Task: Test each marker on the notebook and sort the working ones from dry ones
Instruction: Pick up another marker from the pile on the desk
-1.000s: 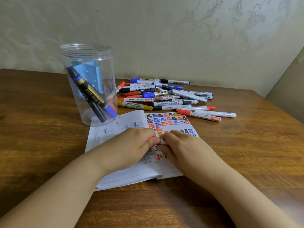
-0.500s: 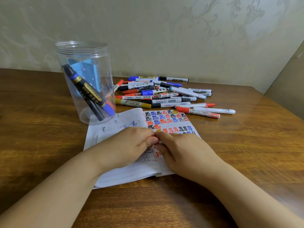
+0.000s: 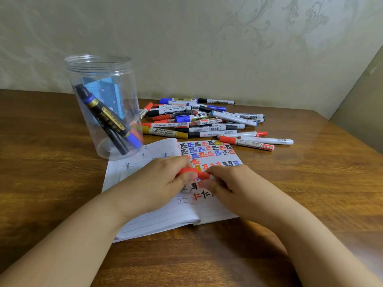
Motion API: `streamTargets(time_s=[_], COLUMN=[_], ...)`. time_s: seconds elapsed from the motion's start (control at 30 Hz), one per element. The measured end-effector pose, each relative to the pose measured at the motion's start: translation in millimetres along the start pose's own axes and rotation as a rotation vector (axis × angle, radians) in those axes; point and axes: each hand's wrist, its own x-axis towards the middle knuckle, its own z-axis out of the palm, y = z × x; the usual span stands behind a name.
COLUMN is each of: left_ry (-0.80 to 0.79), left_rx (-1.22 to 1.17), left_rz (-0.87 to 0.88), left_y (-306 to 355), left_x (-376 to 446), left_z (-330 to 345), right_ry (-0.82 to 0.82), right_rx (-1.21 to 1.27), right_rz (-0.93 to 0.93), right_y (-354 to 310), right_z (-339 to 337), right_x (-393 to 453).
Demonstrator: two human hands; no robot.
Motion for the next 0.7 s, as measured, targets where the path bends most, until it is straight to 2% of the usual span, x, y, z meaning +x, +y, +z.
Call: streamTargets(time_s=[0.13, 0.27, 0.43, 0.6, 0.7], left_ry=[0.061, 0.13, 0.237, 0.228, 0.232], left_rx=[0.014, 0.03, 0.076, 0.043, 0.039], left_rz=[-0.025, -0.014, 0.085, 0.101, 0.103], left_y=[-1, -2, -1, 1, 1], left_x=[-1, -1, 0, 1, 1], left_z=[0, -2, -1, 1, 3], right_ry=[-0.004, 0.084, 0.091, -0.091, -0.064], right_rx=[0.004, 0.179, 0.704, 1.403, 1.5], right_rz=[0.077, 0.158, 0.235, 0.311, 0.258], right_y=[6, 12, 8, 15, 19], right_z=[-4, -15, -33, -37, -23], right_x=[-2, -7, -9, -7, -8])
